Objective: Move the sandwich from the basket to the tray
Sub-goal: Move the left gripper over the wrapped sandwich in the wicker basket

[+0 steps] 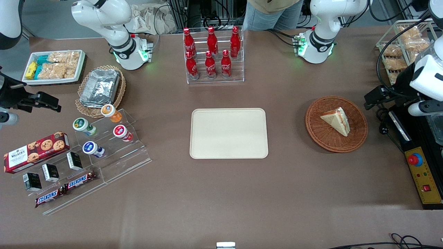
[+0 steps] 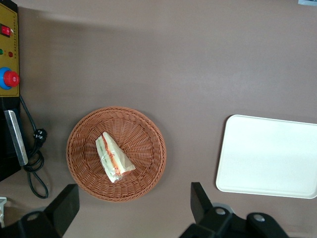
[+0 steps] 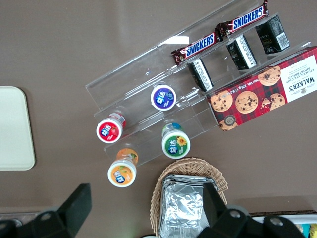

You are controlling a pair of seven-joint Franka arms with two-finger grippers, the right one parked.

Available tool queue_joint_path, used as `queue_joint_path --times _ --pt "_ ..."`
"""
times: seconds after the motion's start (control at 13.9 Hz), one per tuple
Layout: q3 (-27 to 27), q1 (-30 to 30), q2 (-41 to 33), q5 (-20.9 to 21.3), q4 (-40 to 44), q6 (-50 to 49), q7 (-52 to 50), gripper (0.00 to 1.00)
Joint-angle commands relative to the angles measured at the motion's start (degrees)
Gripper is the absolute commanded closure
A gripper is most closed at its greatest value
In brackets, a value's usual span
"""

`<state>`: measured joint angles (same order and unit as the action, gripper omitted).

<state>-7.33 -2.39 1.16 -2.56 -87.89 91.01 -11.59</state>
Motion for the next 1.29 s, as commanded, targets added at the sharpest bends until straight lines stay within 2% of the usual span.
queue_joint_path --times 0.0,0.29,0.65,0.86,1.08,1.22 --pt "-0.05 -0.16 -0.46 -0.43 1.06 -1.45 0.17 0.0" --pt "0.04 -0.25 -0.37 -0.25 1.32 -1.63 -2.37 0.0" --pt "1.26 -0.77 -4.49 0.36 -2.88 -5.06 -22.92 0.0" --pt "1.36 -2.0 -13.52 2.99 -15.24 -2.79 -26.47 0.0" --pt "1.27 -4.64 -26.44 2.74 -34.83 7.47 -29.44 0.0" --pt "1.18 -4.82 -27.71 2.91 -39.8 10.32 -33.65 0.0"
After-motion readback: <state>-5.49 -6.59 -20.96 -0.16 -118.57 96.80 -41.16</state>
